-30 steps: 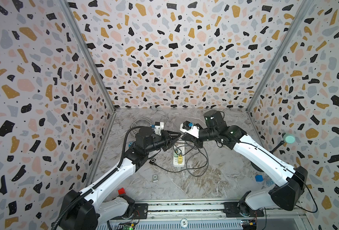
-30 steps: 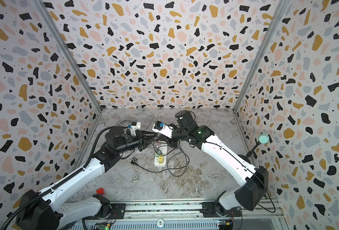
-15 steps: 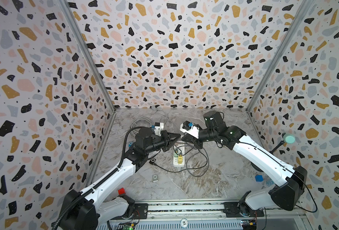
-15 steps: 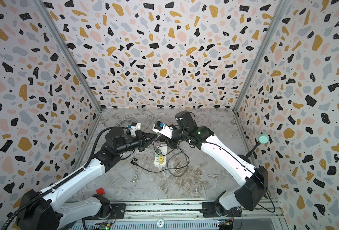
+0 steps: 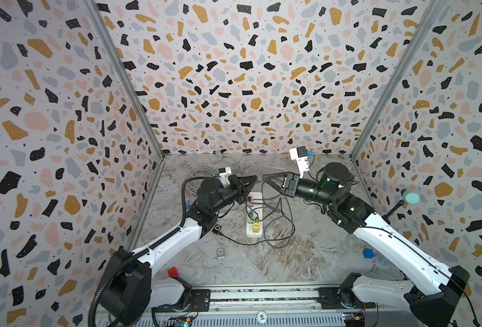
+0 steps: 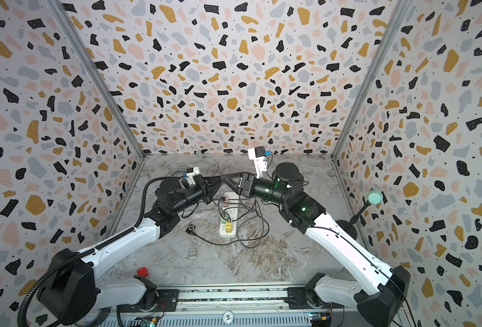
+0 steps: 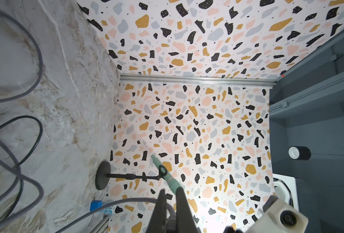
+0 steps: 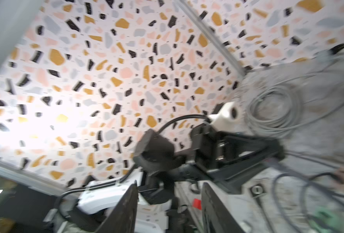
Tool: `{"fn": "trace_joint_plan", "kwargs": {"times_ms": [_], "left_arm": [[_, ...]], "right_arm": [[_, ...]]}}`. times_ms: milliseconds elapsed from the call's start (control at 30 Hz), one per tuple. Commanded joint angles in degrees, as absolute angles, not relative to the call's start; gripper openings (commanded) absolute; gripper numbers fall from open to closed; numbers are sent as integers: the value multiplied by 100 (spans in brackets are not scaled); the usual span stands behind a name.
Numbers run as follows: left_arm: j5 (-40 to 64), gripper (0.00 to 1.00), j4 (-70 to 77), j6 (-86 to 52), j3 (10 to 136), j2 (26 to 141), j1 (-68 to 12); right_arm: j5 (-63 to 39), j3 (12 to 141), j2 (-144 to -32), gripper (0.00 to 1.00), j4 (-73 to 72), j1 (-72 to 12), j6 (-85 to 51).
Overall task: Charge mp3
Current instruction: Adjust the charging cable.
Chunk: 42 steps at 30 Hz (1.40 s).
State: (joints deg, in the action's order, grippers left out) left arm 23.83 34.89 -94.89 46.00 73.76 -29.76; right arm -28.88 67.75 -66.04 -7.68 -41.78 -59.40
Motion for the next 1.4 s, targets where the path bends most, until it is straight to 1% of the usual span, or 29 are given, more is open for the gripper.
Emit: {"fn": "trace_joint_plan", "kwargs": {"times_ms": [0, 67, 133, 233, 533, 667, 933, 1033, 1367], "left_arm": [[2293, 0, 4196, -9805, 4805, 7349, -2988], [2319, 0, 4253, -9851, 4786, 7374, -2995], [2319, 0, 4284, -9861, 4764, 7353, -2988], [2319, 0, 4315, -9871, 4729, 7315, -2993], [2352, 0, 4149, -9766, 4652, 7180, -2988], [2357, 0, 4270, -9821, 4553, 7154, -2989], [2419, 0, 4296, -9800, 4579, 7204, -2990], [2442, 0, 4297, -9791, 4579, 7211, -2997], [2487, 0, 4324, -9782, 4454, 7189, -2997]], "right_arm": [[-2789, 6262, -6526, 52, -2199, -4148, -7848], [-2908, 5908, -6614, 51, -2715, -4155, -8330], [-2938, 5632, -6676, 50, -2833, -4159, -8564], [-2973, 5289, -6802, 50, -3417, -4061, -8833], [-3113, 5218, -7226, 47, -3843, -3680, -8982], [-3234, 5255, -7413, 41, -3943, -3569, -8996], [-3393, 5375, -7661, 35, -4131, -3547, -8984], [-3419, 5407, -7725, 32, -4186, -3544, -8991], [-3426, 5516, -7914, 30, -4333, -3509, -9018]]}}
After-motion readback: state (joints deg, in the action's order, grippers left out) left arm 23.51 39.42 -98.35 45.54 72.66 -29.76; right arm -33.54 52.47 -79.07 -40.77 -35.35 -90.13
